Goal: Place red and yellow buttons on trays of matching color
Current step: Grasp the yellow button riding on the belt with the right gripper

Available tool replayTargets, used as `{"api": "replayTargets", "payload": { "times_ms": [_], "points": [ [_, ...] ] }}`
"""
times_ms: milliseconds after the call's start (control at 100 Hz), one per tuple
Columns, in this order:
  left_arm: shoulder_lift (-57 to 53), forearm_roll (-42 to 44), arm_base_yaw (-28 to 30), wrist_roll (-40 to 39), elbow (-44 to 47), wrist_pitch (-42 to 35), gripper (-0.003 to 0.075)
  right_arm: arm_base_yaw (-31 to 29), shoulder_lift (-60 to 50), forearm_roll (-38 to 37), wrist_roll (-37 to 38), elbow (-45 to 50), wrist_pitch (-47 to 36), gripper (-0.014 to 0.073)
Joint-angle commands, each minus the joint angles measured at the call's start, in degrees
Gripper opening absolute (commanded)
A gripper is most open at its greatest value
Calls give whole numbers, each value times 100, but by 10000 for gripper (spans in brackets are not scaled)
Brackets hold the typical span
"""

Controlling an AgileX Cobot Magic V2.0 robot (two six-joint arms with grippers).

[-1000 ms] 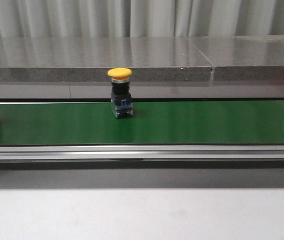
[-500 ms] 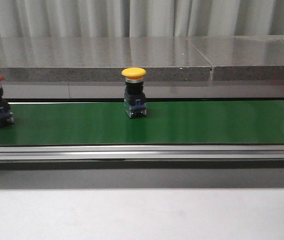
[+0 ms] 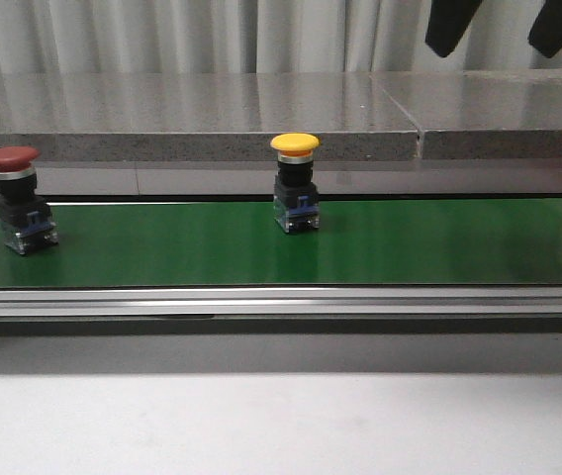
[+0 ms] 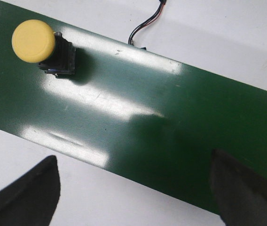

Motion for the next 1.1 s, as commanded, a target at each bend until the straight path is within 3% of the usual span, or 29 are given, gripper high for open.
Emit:
{"api": "replayTargets", "payload": {
  "times_ms": [0, 190, 370, 820, 920, 1090],
  "points": [
    [46, -28, -53, -29, -130, -396, -21, 96, 61, 66, -108, -495, 155, 666],
    [46, -28, -53, -29, -130, -396, -21, 319, 677, 203, -342, -1157, 646, 666],
    [46, -28, -53, -29, -130, -396, -21, 336, 1172, 802, -761, -1606, 945, 666],
    [46, -28, -53, -29, -130, -396, -21, 330, 2101, 564, -903, -1902, 201, 656],
    [46, -28, -53, -29, -130, -396, -21, 330, 2157, 424, -903, -1902, 166, 558],
    [46, -28, -53, -29, -130, -396, -21, 330, 2168, 398, -903, -1902, 73, 238]
  ]
}}
